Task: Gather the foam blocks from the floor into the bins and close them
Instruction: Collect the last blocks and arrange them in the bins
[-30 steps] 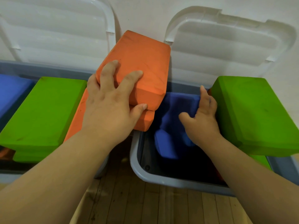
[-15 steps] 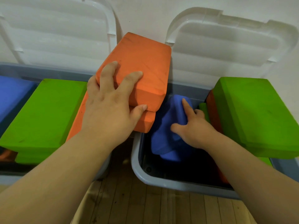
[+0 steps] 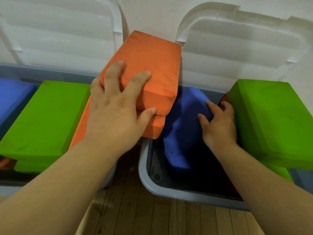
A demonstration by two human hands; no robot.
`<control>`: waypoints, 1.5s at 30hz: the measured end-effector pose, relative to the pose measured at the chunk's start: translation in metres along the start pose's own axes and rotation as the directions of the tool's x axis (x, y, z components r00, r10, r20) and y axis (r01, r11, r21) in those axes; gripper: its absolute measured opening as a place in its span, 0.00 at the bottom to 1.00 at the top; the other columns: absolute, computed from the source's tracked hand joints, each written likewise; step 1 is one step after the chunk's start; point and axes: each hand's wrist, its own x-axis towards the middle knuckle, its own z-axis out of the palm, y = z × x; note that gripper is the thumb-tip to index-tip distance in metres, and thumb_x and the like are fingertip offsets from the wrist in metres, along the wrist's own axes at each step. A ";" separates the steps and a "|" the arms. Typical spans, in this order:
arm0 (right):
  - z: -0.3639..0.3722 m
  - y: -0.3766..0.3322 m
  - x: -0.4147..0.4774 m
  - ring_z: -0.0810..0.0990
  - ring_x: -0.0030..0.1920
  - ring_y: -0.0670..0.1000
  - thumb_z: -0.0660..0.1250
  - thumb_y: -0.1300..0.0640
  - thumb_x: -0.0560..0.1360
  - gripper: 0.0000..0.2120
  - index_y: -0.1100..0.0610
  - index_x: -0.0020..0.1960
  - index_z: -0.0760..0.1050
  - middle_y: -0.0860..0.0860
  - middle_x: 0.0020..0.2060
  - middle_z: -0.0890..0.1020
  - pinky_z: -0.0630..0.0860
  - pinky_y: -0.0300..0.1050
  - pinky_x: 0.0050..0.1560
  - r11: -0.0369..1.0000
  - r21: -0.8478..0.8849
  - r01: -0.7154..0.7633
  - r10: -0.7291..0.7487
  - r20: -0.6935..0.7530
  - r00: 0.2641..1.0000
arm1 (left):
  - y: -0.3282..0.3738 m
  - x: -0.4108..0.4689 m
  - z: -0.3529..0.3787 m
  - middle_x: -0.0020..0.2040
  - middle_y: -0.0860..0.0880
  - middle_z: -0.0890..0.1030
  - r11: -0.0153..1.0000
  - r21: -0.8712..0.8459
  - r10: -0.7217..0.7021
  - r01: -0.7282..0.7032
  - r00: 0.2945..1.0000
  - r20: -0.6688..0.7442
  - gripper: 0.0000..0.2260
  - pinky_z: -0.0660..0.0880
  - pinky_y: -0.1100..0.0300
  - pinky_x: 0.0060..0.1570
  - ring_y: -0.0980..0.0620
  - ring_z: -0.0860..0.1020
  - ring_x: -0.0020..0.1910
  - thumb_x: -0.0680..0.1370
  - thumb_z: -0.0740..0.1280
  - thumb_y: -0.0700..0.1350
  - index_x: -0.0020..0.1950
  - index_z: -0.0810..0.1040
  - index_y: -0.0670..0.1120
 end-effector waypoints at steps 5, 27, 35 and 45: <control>-0.003 -0.006 0.008 0.70 0.70 0.57 0.74 0.56 0.77 0.21 0.53 0.69 0.79 0.58 0.71 0.69 0.61 0.37 0.72 0.992 0.016 0.126 -0.125 -0.042 0.991 | -0.001 0.000 0.003 0.79 0.42 0.58 1.000 -0.004 0.006 -0.006 1.000 -0.014 0.34 0.61 0.36 0.74 0.31 0.62 0.72 0.74 0.72 0.62 0.78 0.66 0.59; 0.061 0.079 -0.023 0.72 0.72 0.56 0.82 0.52 0.68 0.51 0.56 0.82 0.55 0.55 0.75 0.71 0.70 0.42 0.66 0.946 -0.253 -0.201 0.323 0.784 0.530 | -0.003 0.001 0.011 0.80 0.41 0.58 1.000 0.024 0.017 -0.017 1.000 -0.022 0.33 0.59 0.35 0.74 0.28 0.62 0.71 0.74 0.69 0.64 0.78 0.66 0.60; 0.081 0.094 -0.038 0.70 0.72 0.61 0.85 0.57 0.63 0.59 0.63 0.78 0.47 0.60 0.73 0.68 0.70 0.52 0.70 0.880 -0.193 -0.435 0.444 0.662 0.604 | -0.002 0.000 0.013 0.80 0.41 0.57 0.999 0.039 0.013 -0.012 1.000 -0.026 0.33 0.60 0.36 0.73 0.28 0.63 0.70 0.74 0.70 0.64 0.78 0.65 0.61; 0.089 0.088 -0.059 0.84 0.50 0.53 0.81 0.63 0.67 0.26 0.58 0.62 0.76 0.52 0.53 0.84 0.78 0.50 0.54 0.731 0.052 -0.680 0.349 0.828 0.439 | 0.001 0.001 0.011 0.80 0.41 0.57 0.999 0.035 0.008 -0.007 1.000 -0.019 0.33 0.58 0.36 0.74 0.29 0.62 0.72 0.74 0.70 0.63 0.78 0.65 0.60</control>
